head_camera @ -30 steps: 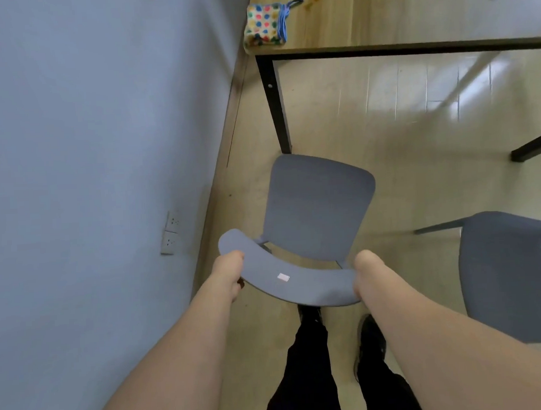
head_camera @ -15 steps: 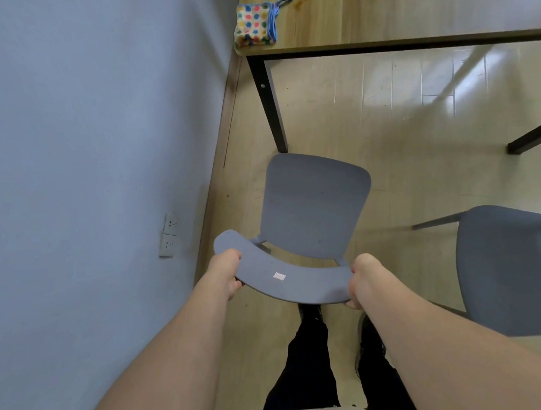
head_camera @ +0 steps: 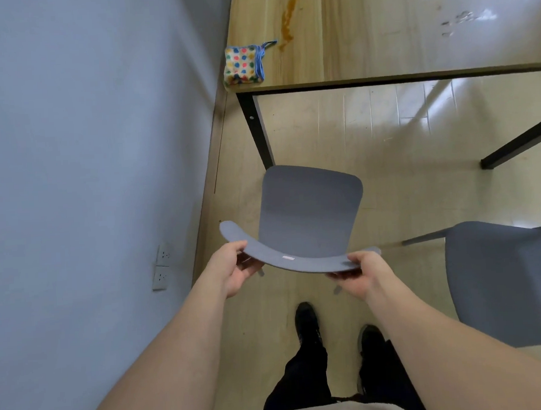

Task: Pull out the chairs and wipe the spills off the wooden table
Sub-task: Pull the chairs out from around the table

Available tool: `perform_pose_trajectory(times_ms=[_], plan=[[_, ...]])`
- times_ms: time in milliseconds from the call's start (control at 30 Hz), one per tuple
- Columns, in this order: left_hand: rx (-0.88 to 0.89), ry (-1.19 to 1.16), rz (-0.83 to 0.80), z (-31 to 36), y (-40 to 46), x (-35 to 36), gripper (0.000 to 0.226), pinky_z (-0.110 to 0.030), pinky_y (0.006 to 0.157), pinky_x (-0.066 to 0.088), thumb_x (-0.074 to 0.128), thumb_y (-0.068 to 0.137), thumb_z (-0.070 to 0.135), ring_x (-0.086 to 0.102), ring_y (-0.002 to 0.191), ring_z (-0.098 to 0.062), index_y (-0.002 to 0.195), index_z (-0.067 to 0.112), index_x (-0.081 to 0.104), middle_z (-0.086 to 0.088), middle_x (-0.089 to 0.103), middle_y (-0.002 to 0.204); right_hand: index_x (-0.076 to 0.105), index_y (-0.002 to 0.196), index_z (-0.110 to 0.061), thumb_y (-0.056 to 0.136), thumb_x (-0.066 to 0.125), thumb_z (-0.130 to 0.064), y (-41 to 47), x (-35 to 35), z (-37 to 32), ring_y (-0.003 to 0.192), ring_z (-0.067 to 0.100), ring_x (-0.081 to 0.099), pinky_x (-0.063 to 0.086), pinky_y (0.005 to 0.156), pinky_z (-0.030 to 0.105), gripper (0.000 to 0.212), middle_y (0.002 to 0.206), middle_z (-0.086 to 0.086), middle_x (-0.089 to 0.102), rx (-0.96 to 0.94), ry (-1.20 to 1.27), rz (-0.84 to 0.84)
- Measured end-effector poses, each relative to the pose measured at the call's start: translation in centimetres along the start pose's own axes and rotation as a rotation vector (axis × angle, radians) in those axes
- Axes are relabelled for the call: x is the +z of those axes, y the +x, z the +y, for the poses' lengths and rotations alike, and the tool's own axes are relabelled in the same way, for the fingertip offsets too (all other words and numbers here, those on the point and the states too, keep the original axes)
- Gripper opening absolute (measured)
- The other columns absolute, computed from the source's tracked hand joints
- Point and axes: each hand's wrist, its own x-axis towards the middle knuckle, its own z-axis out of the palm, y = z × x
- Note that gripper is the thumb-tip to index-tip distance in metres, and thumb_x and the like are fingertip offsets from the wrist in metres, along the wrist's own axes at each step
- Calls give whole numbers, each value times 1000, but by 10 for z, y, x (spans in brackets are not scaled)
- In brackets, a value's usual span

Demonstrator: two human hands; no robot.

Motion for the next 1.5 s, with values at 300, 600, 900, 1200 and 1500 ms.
perform_pose_trajectory(times_ms=[300,600,900,1200,1500], plan=[[40,-26,37,35,1,75,16,-41,75,54,36,93,-7,60,84,-32,101,-3,49,-18,58,95,46,115,5,93,41,9,-4,26,-67,109,40,57,51,81,47,23,135,26,48,-14,28,-116],[101,-57,70,53,-15,170,8,-40,66,54,41,92,-4,60,77,-32,92,-1,49,-18,56,85,45,126,5,92,37,8,-15,21,-175,120,41,52,47,80,44,35,129,25,52,-21,42,-212],[137,-213,61,84,8,240,13,-43,72,54,40,91,-8,60,85,-36,95,-2,50,-19,57,96,45,83,-1,91,39,9,3,53,-269,74,30,53,48,90,43,14,86,15,48,-71,-5,-248],[70,-351,52,138,83,296,24,-45,102,48,40,88,-12,61,99,-36,105,0,52,-18,61,102,42,125,-1,88,37,16,46,114,-338,86,32,56,46,84,41,41,117,21,50,-111,68,-207],[-44,-482,51,168,150,334,30,-36,76,54,39,88,-14,64,89,-32,107,1,56,-19,62,103,45,122,-8,84,35,17,101,154,-384,87,30,58,54,76,38,46,102,16,55,-110,174,-253]])
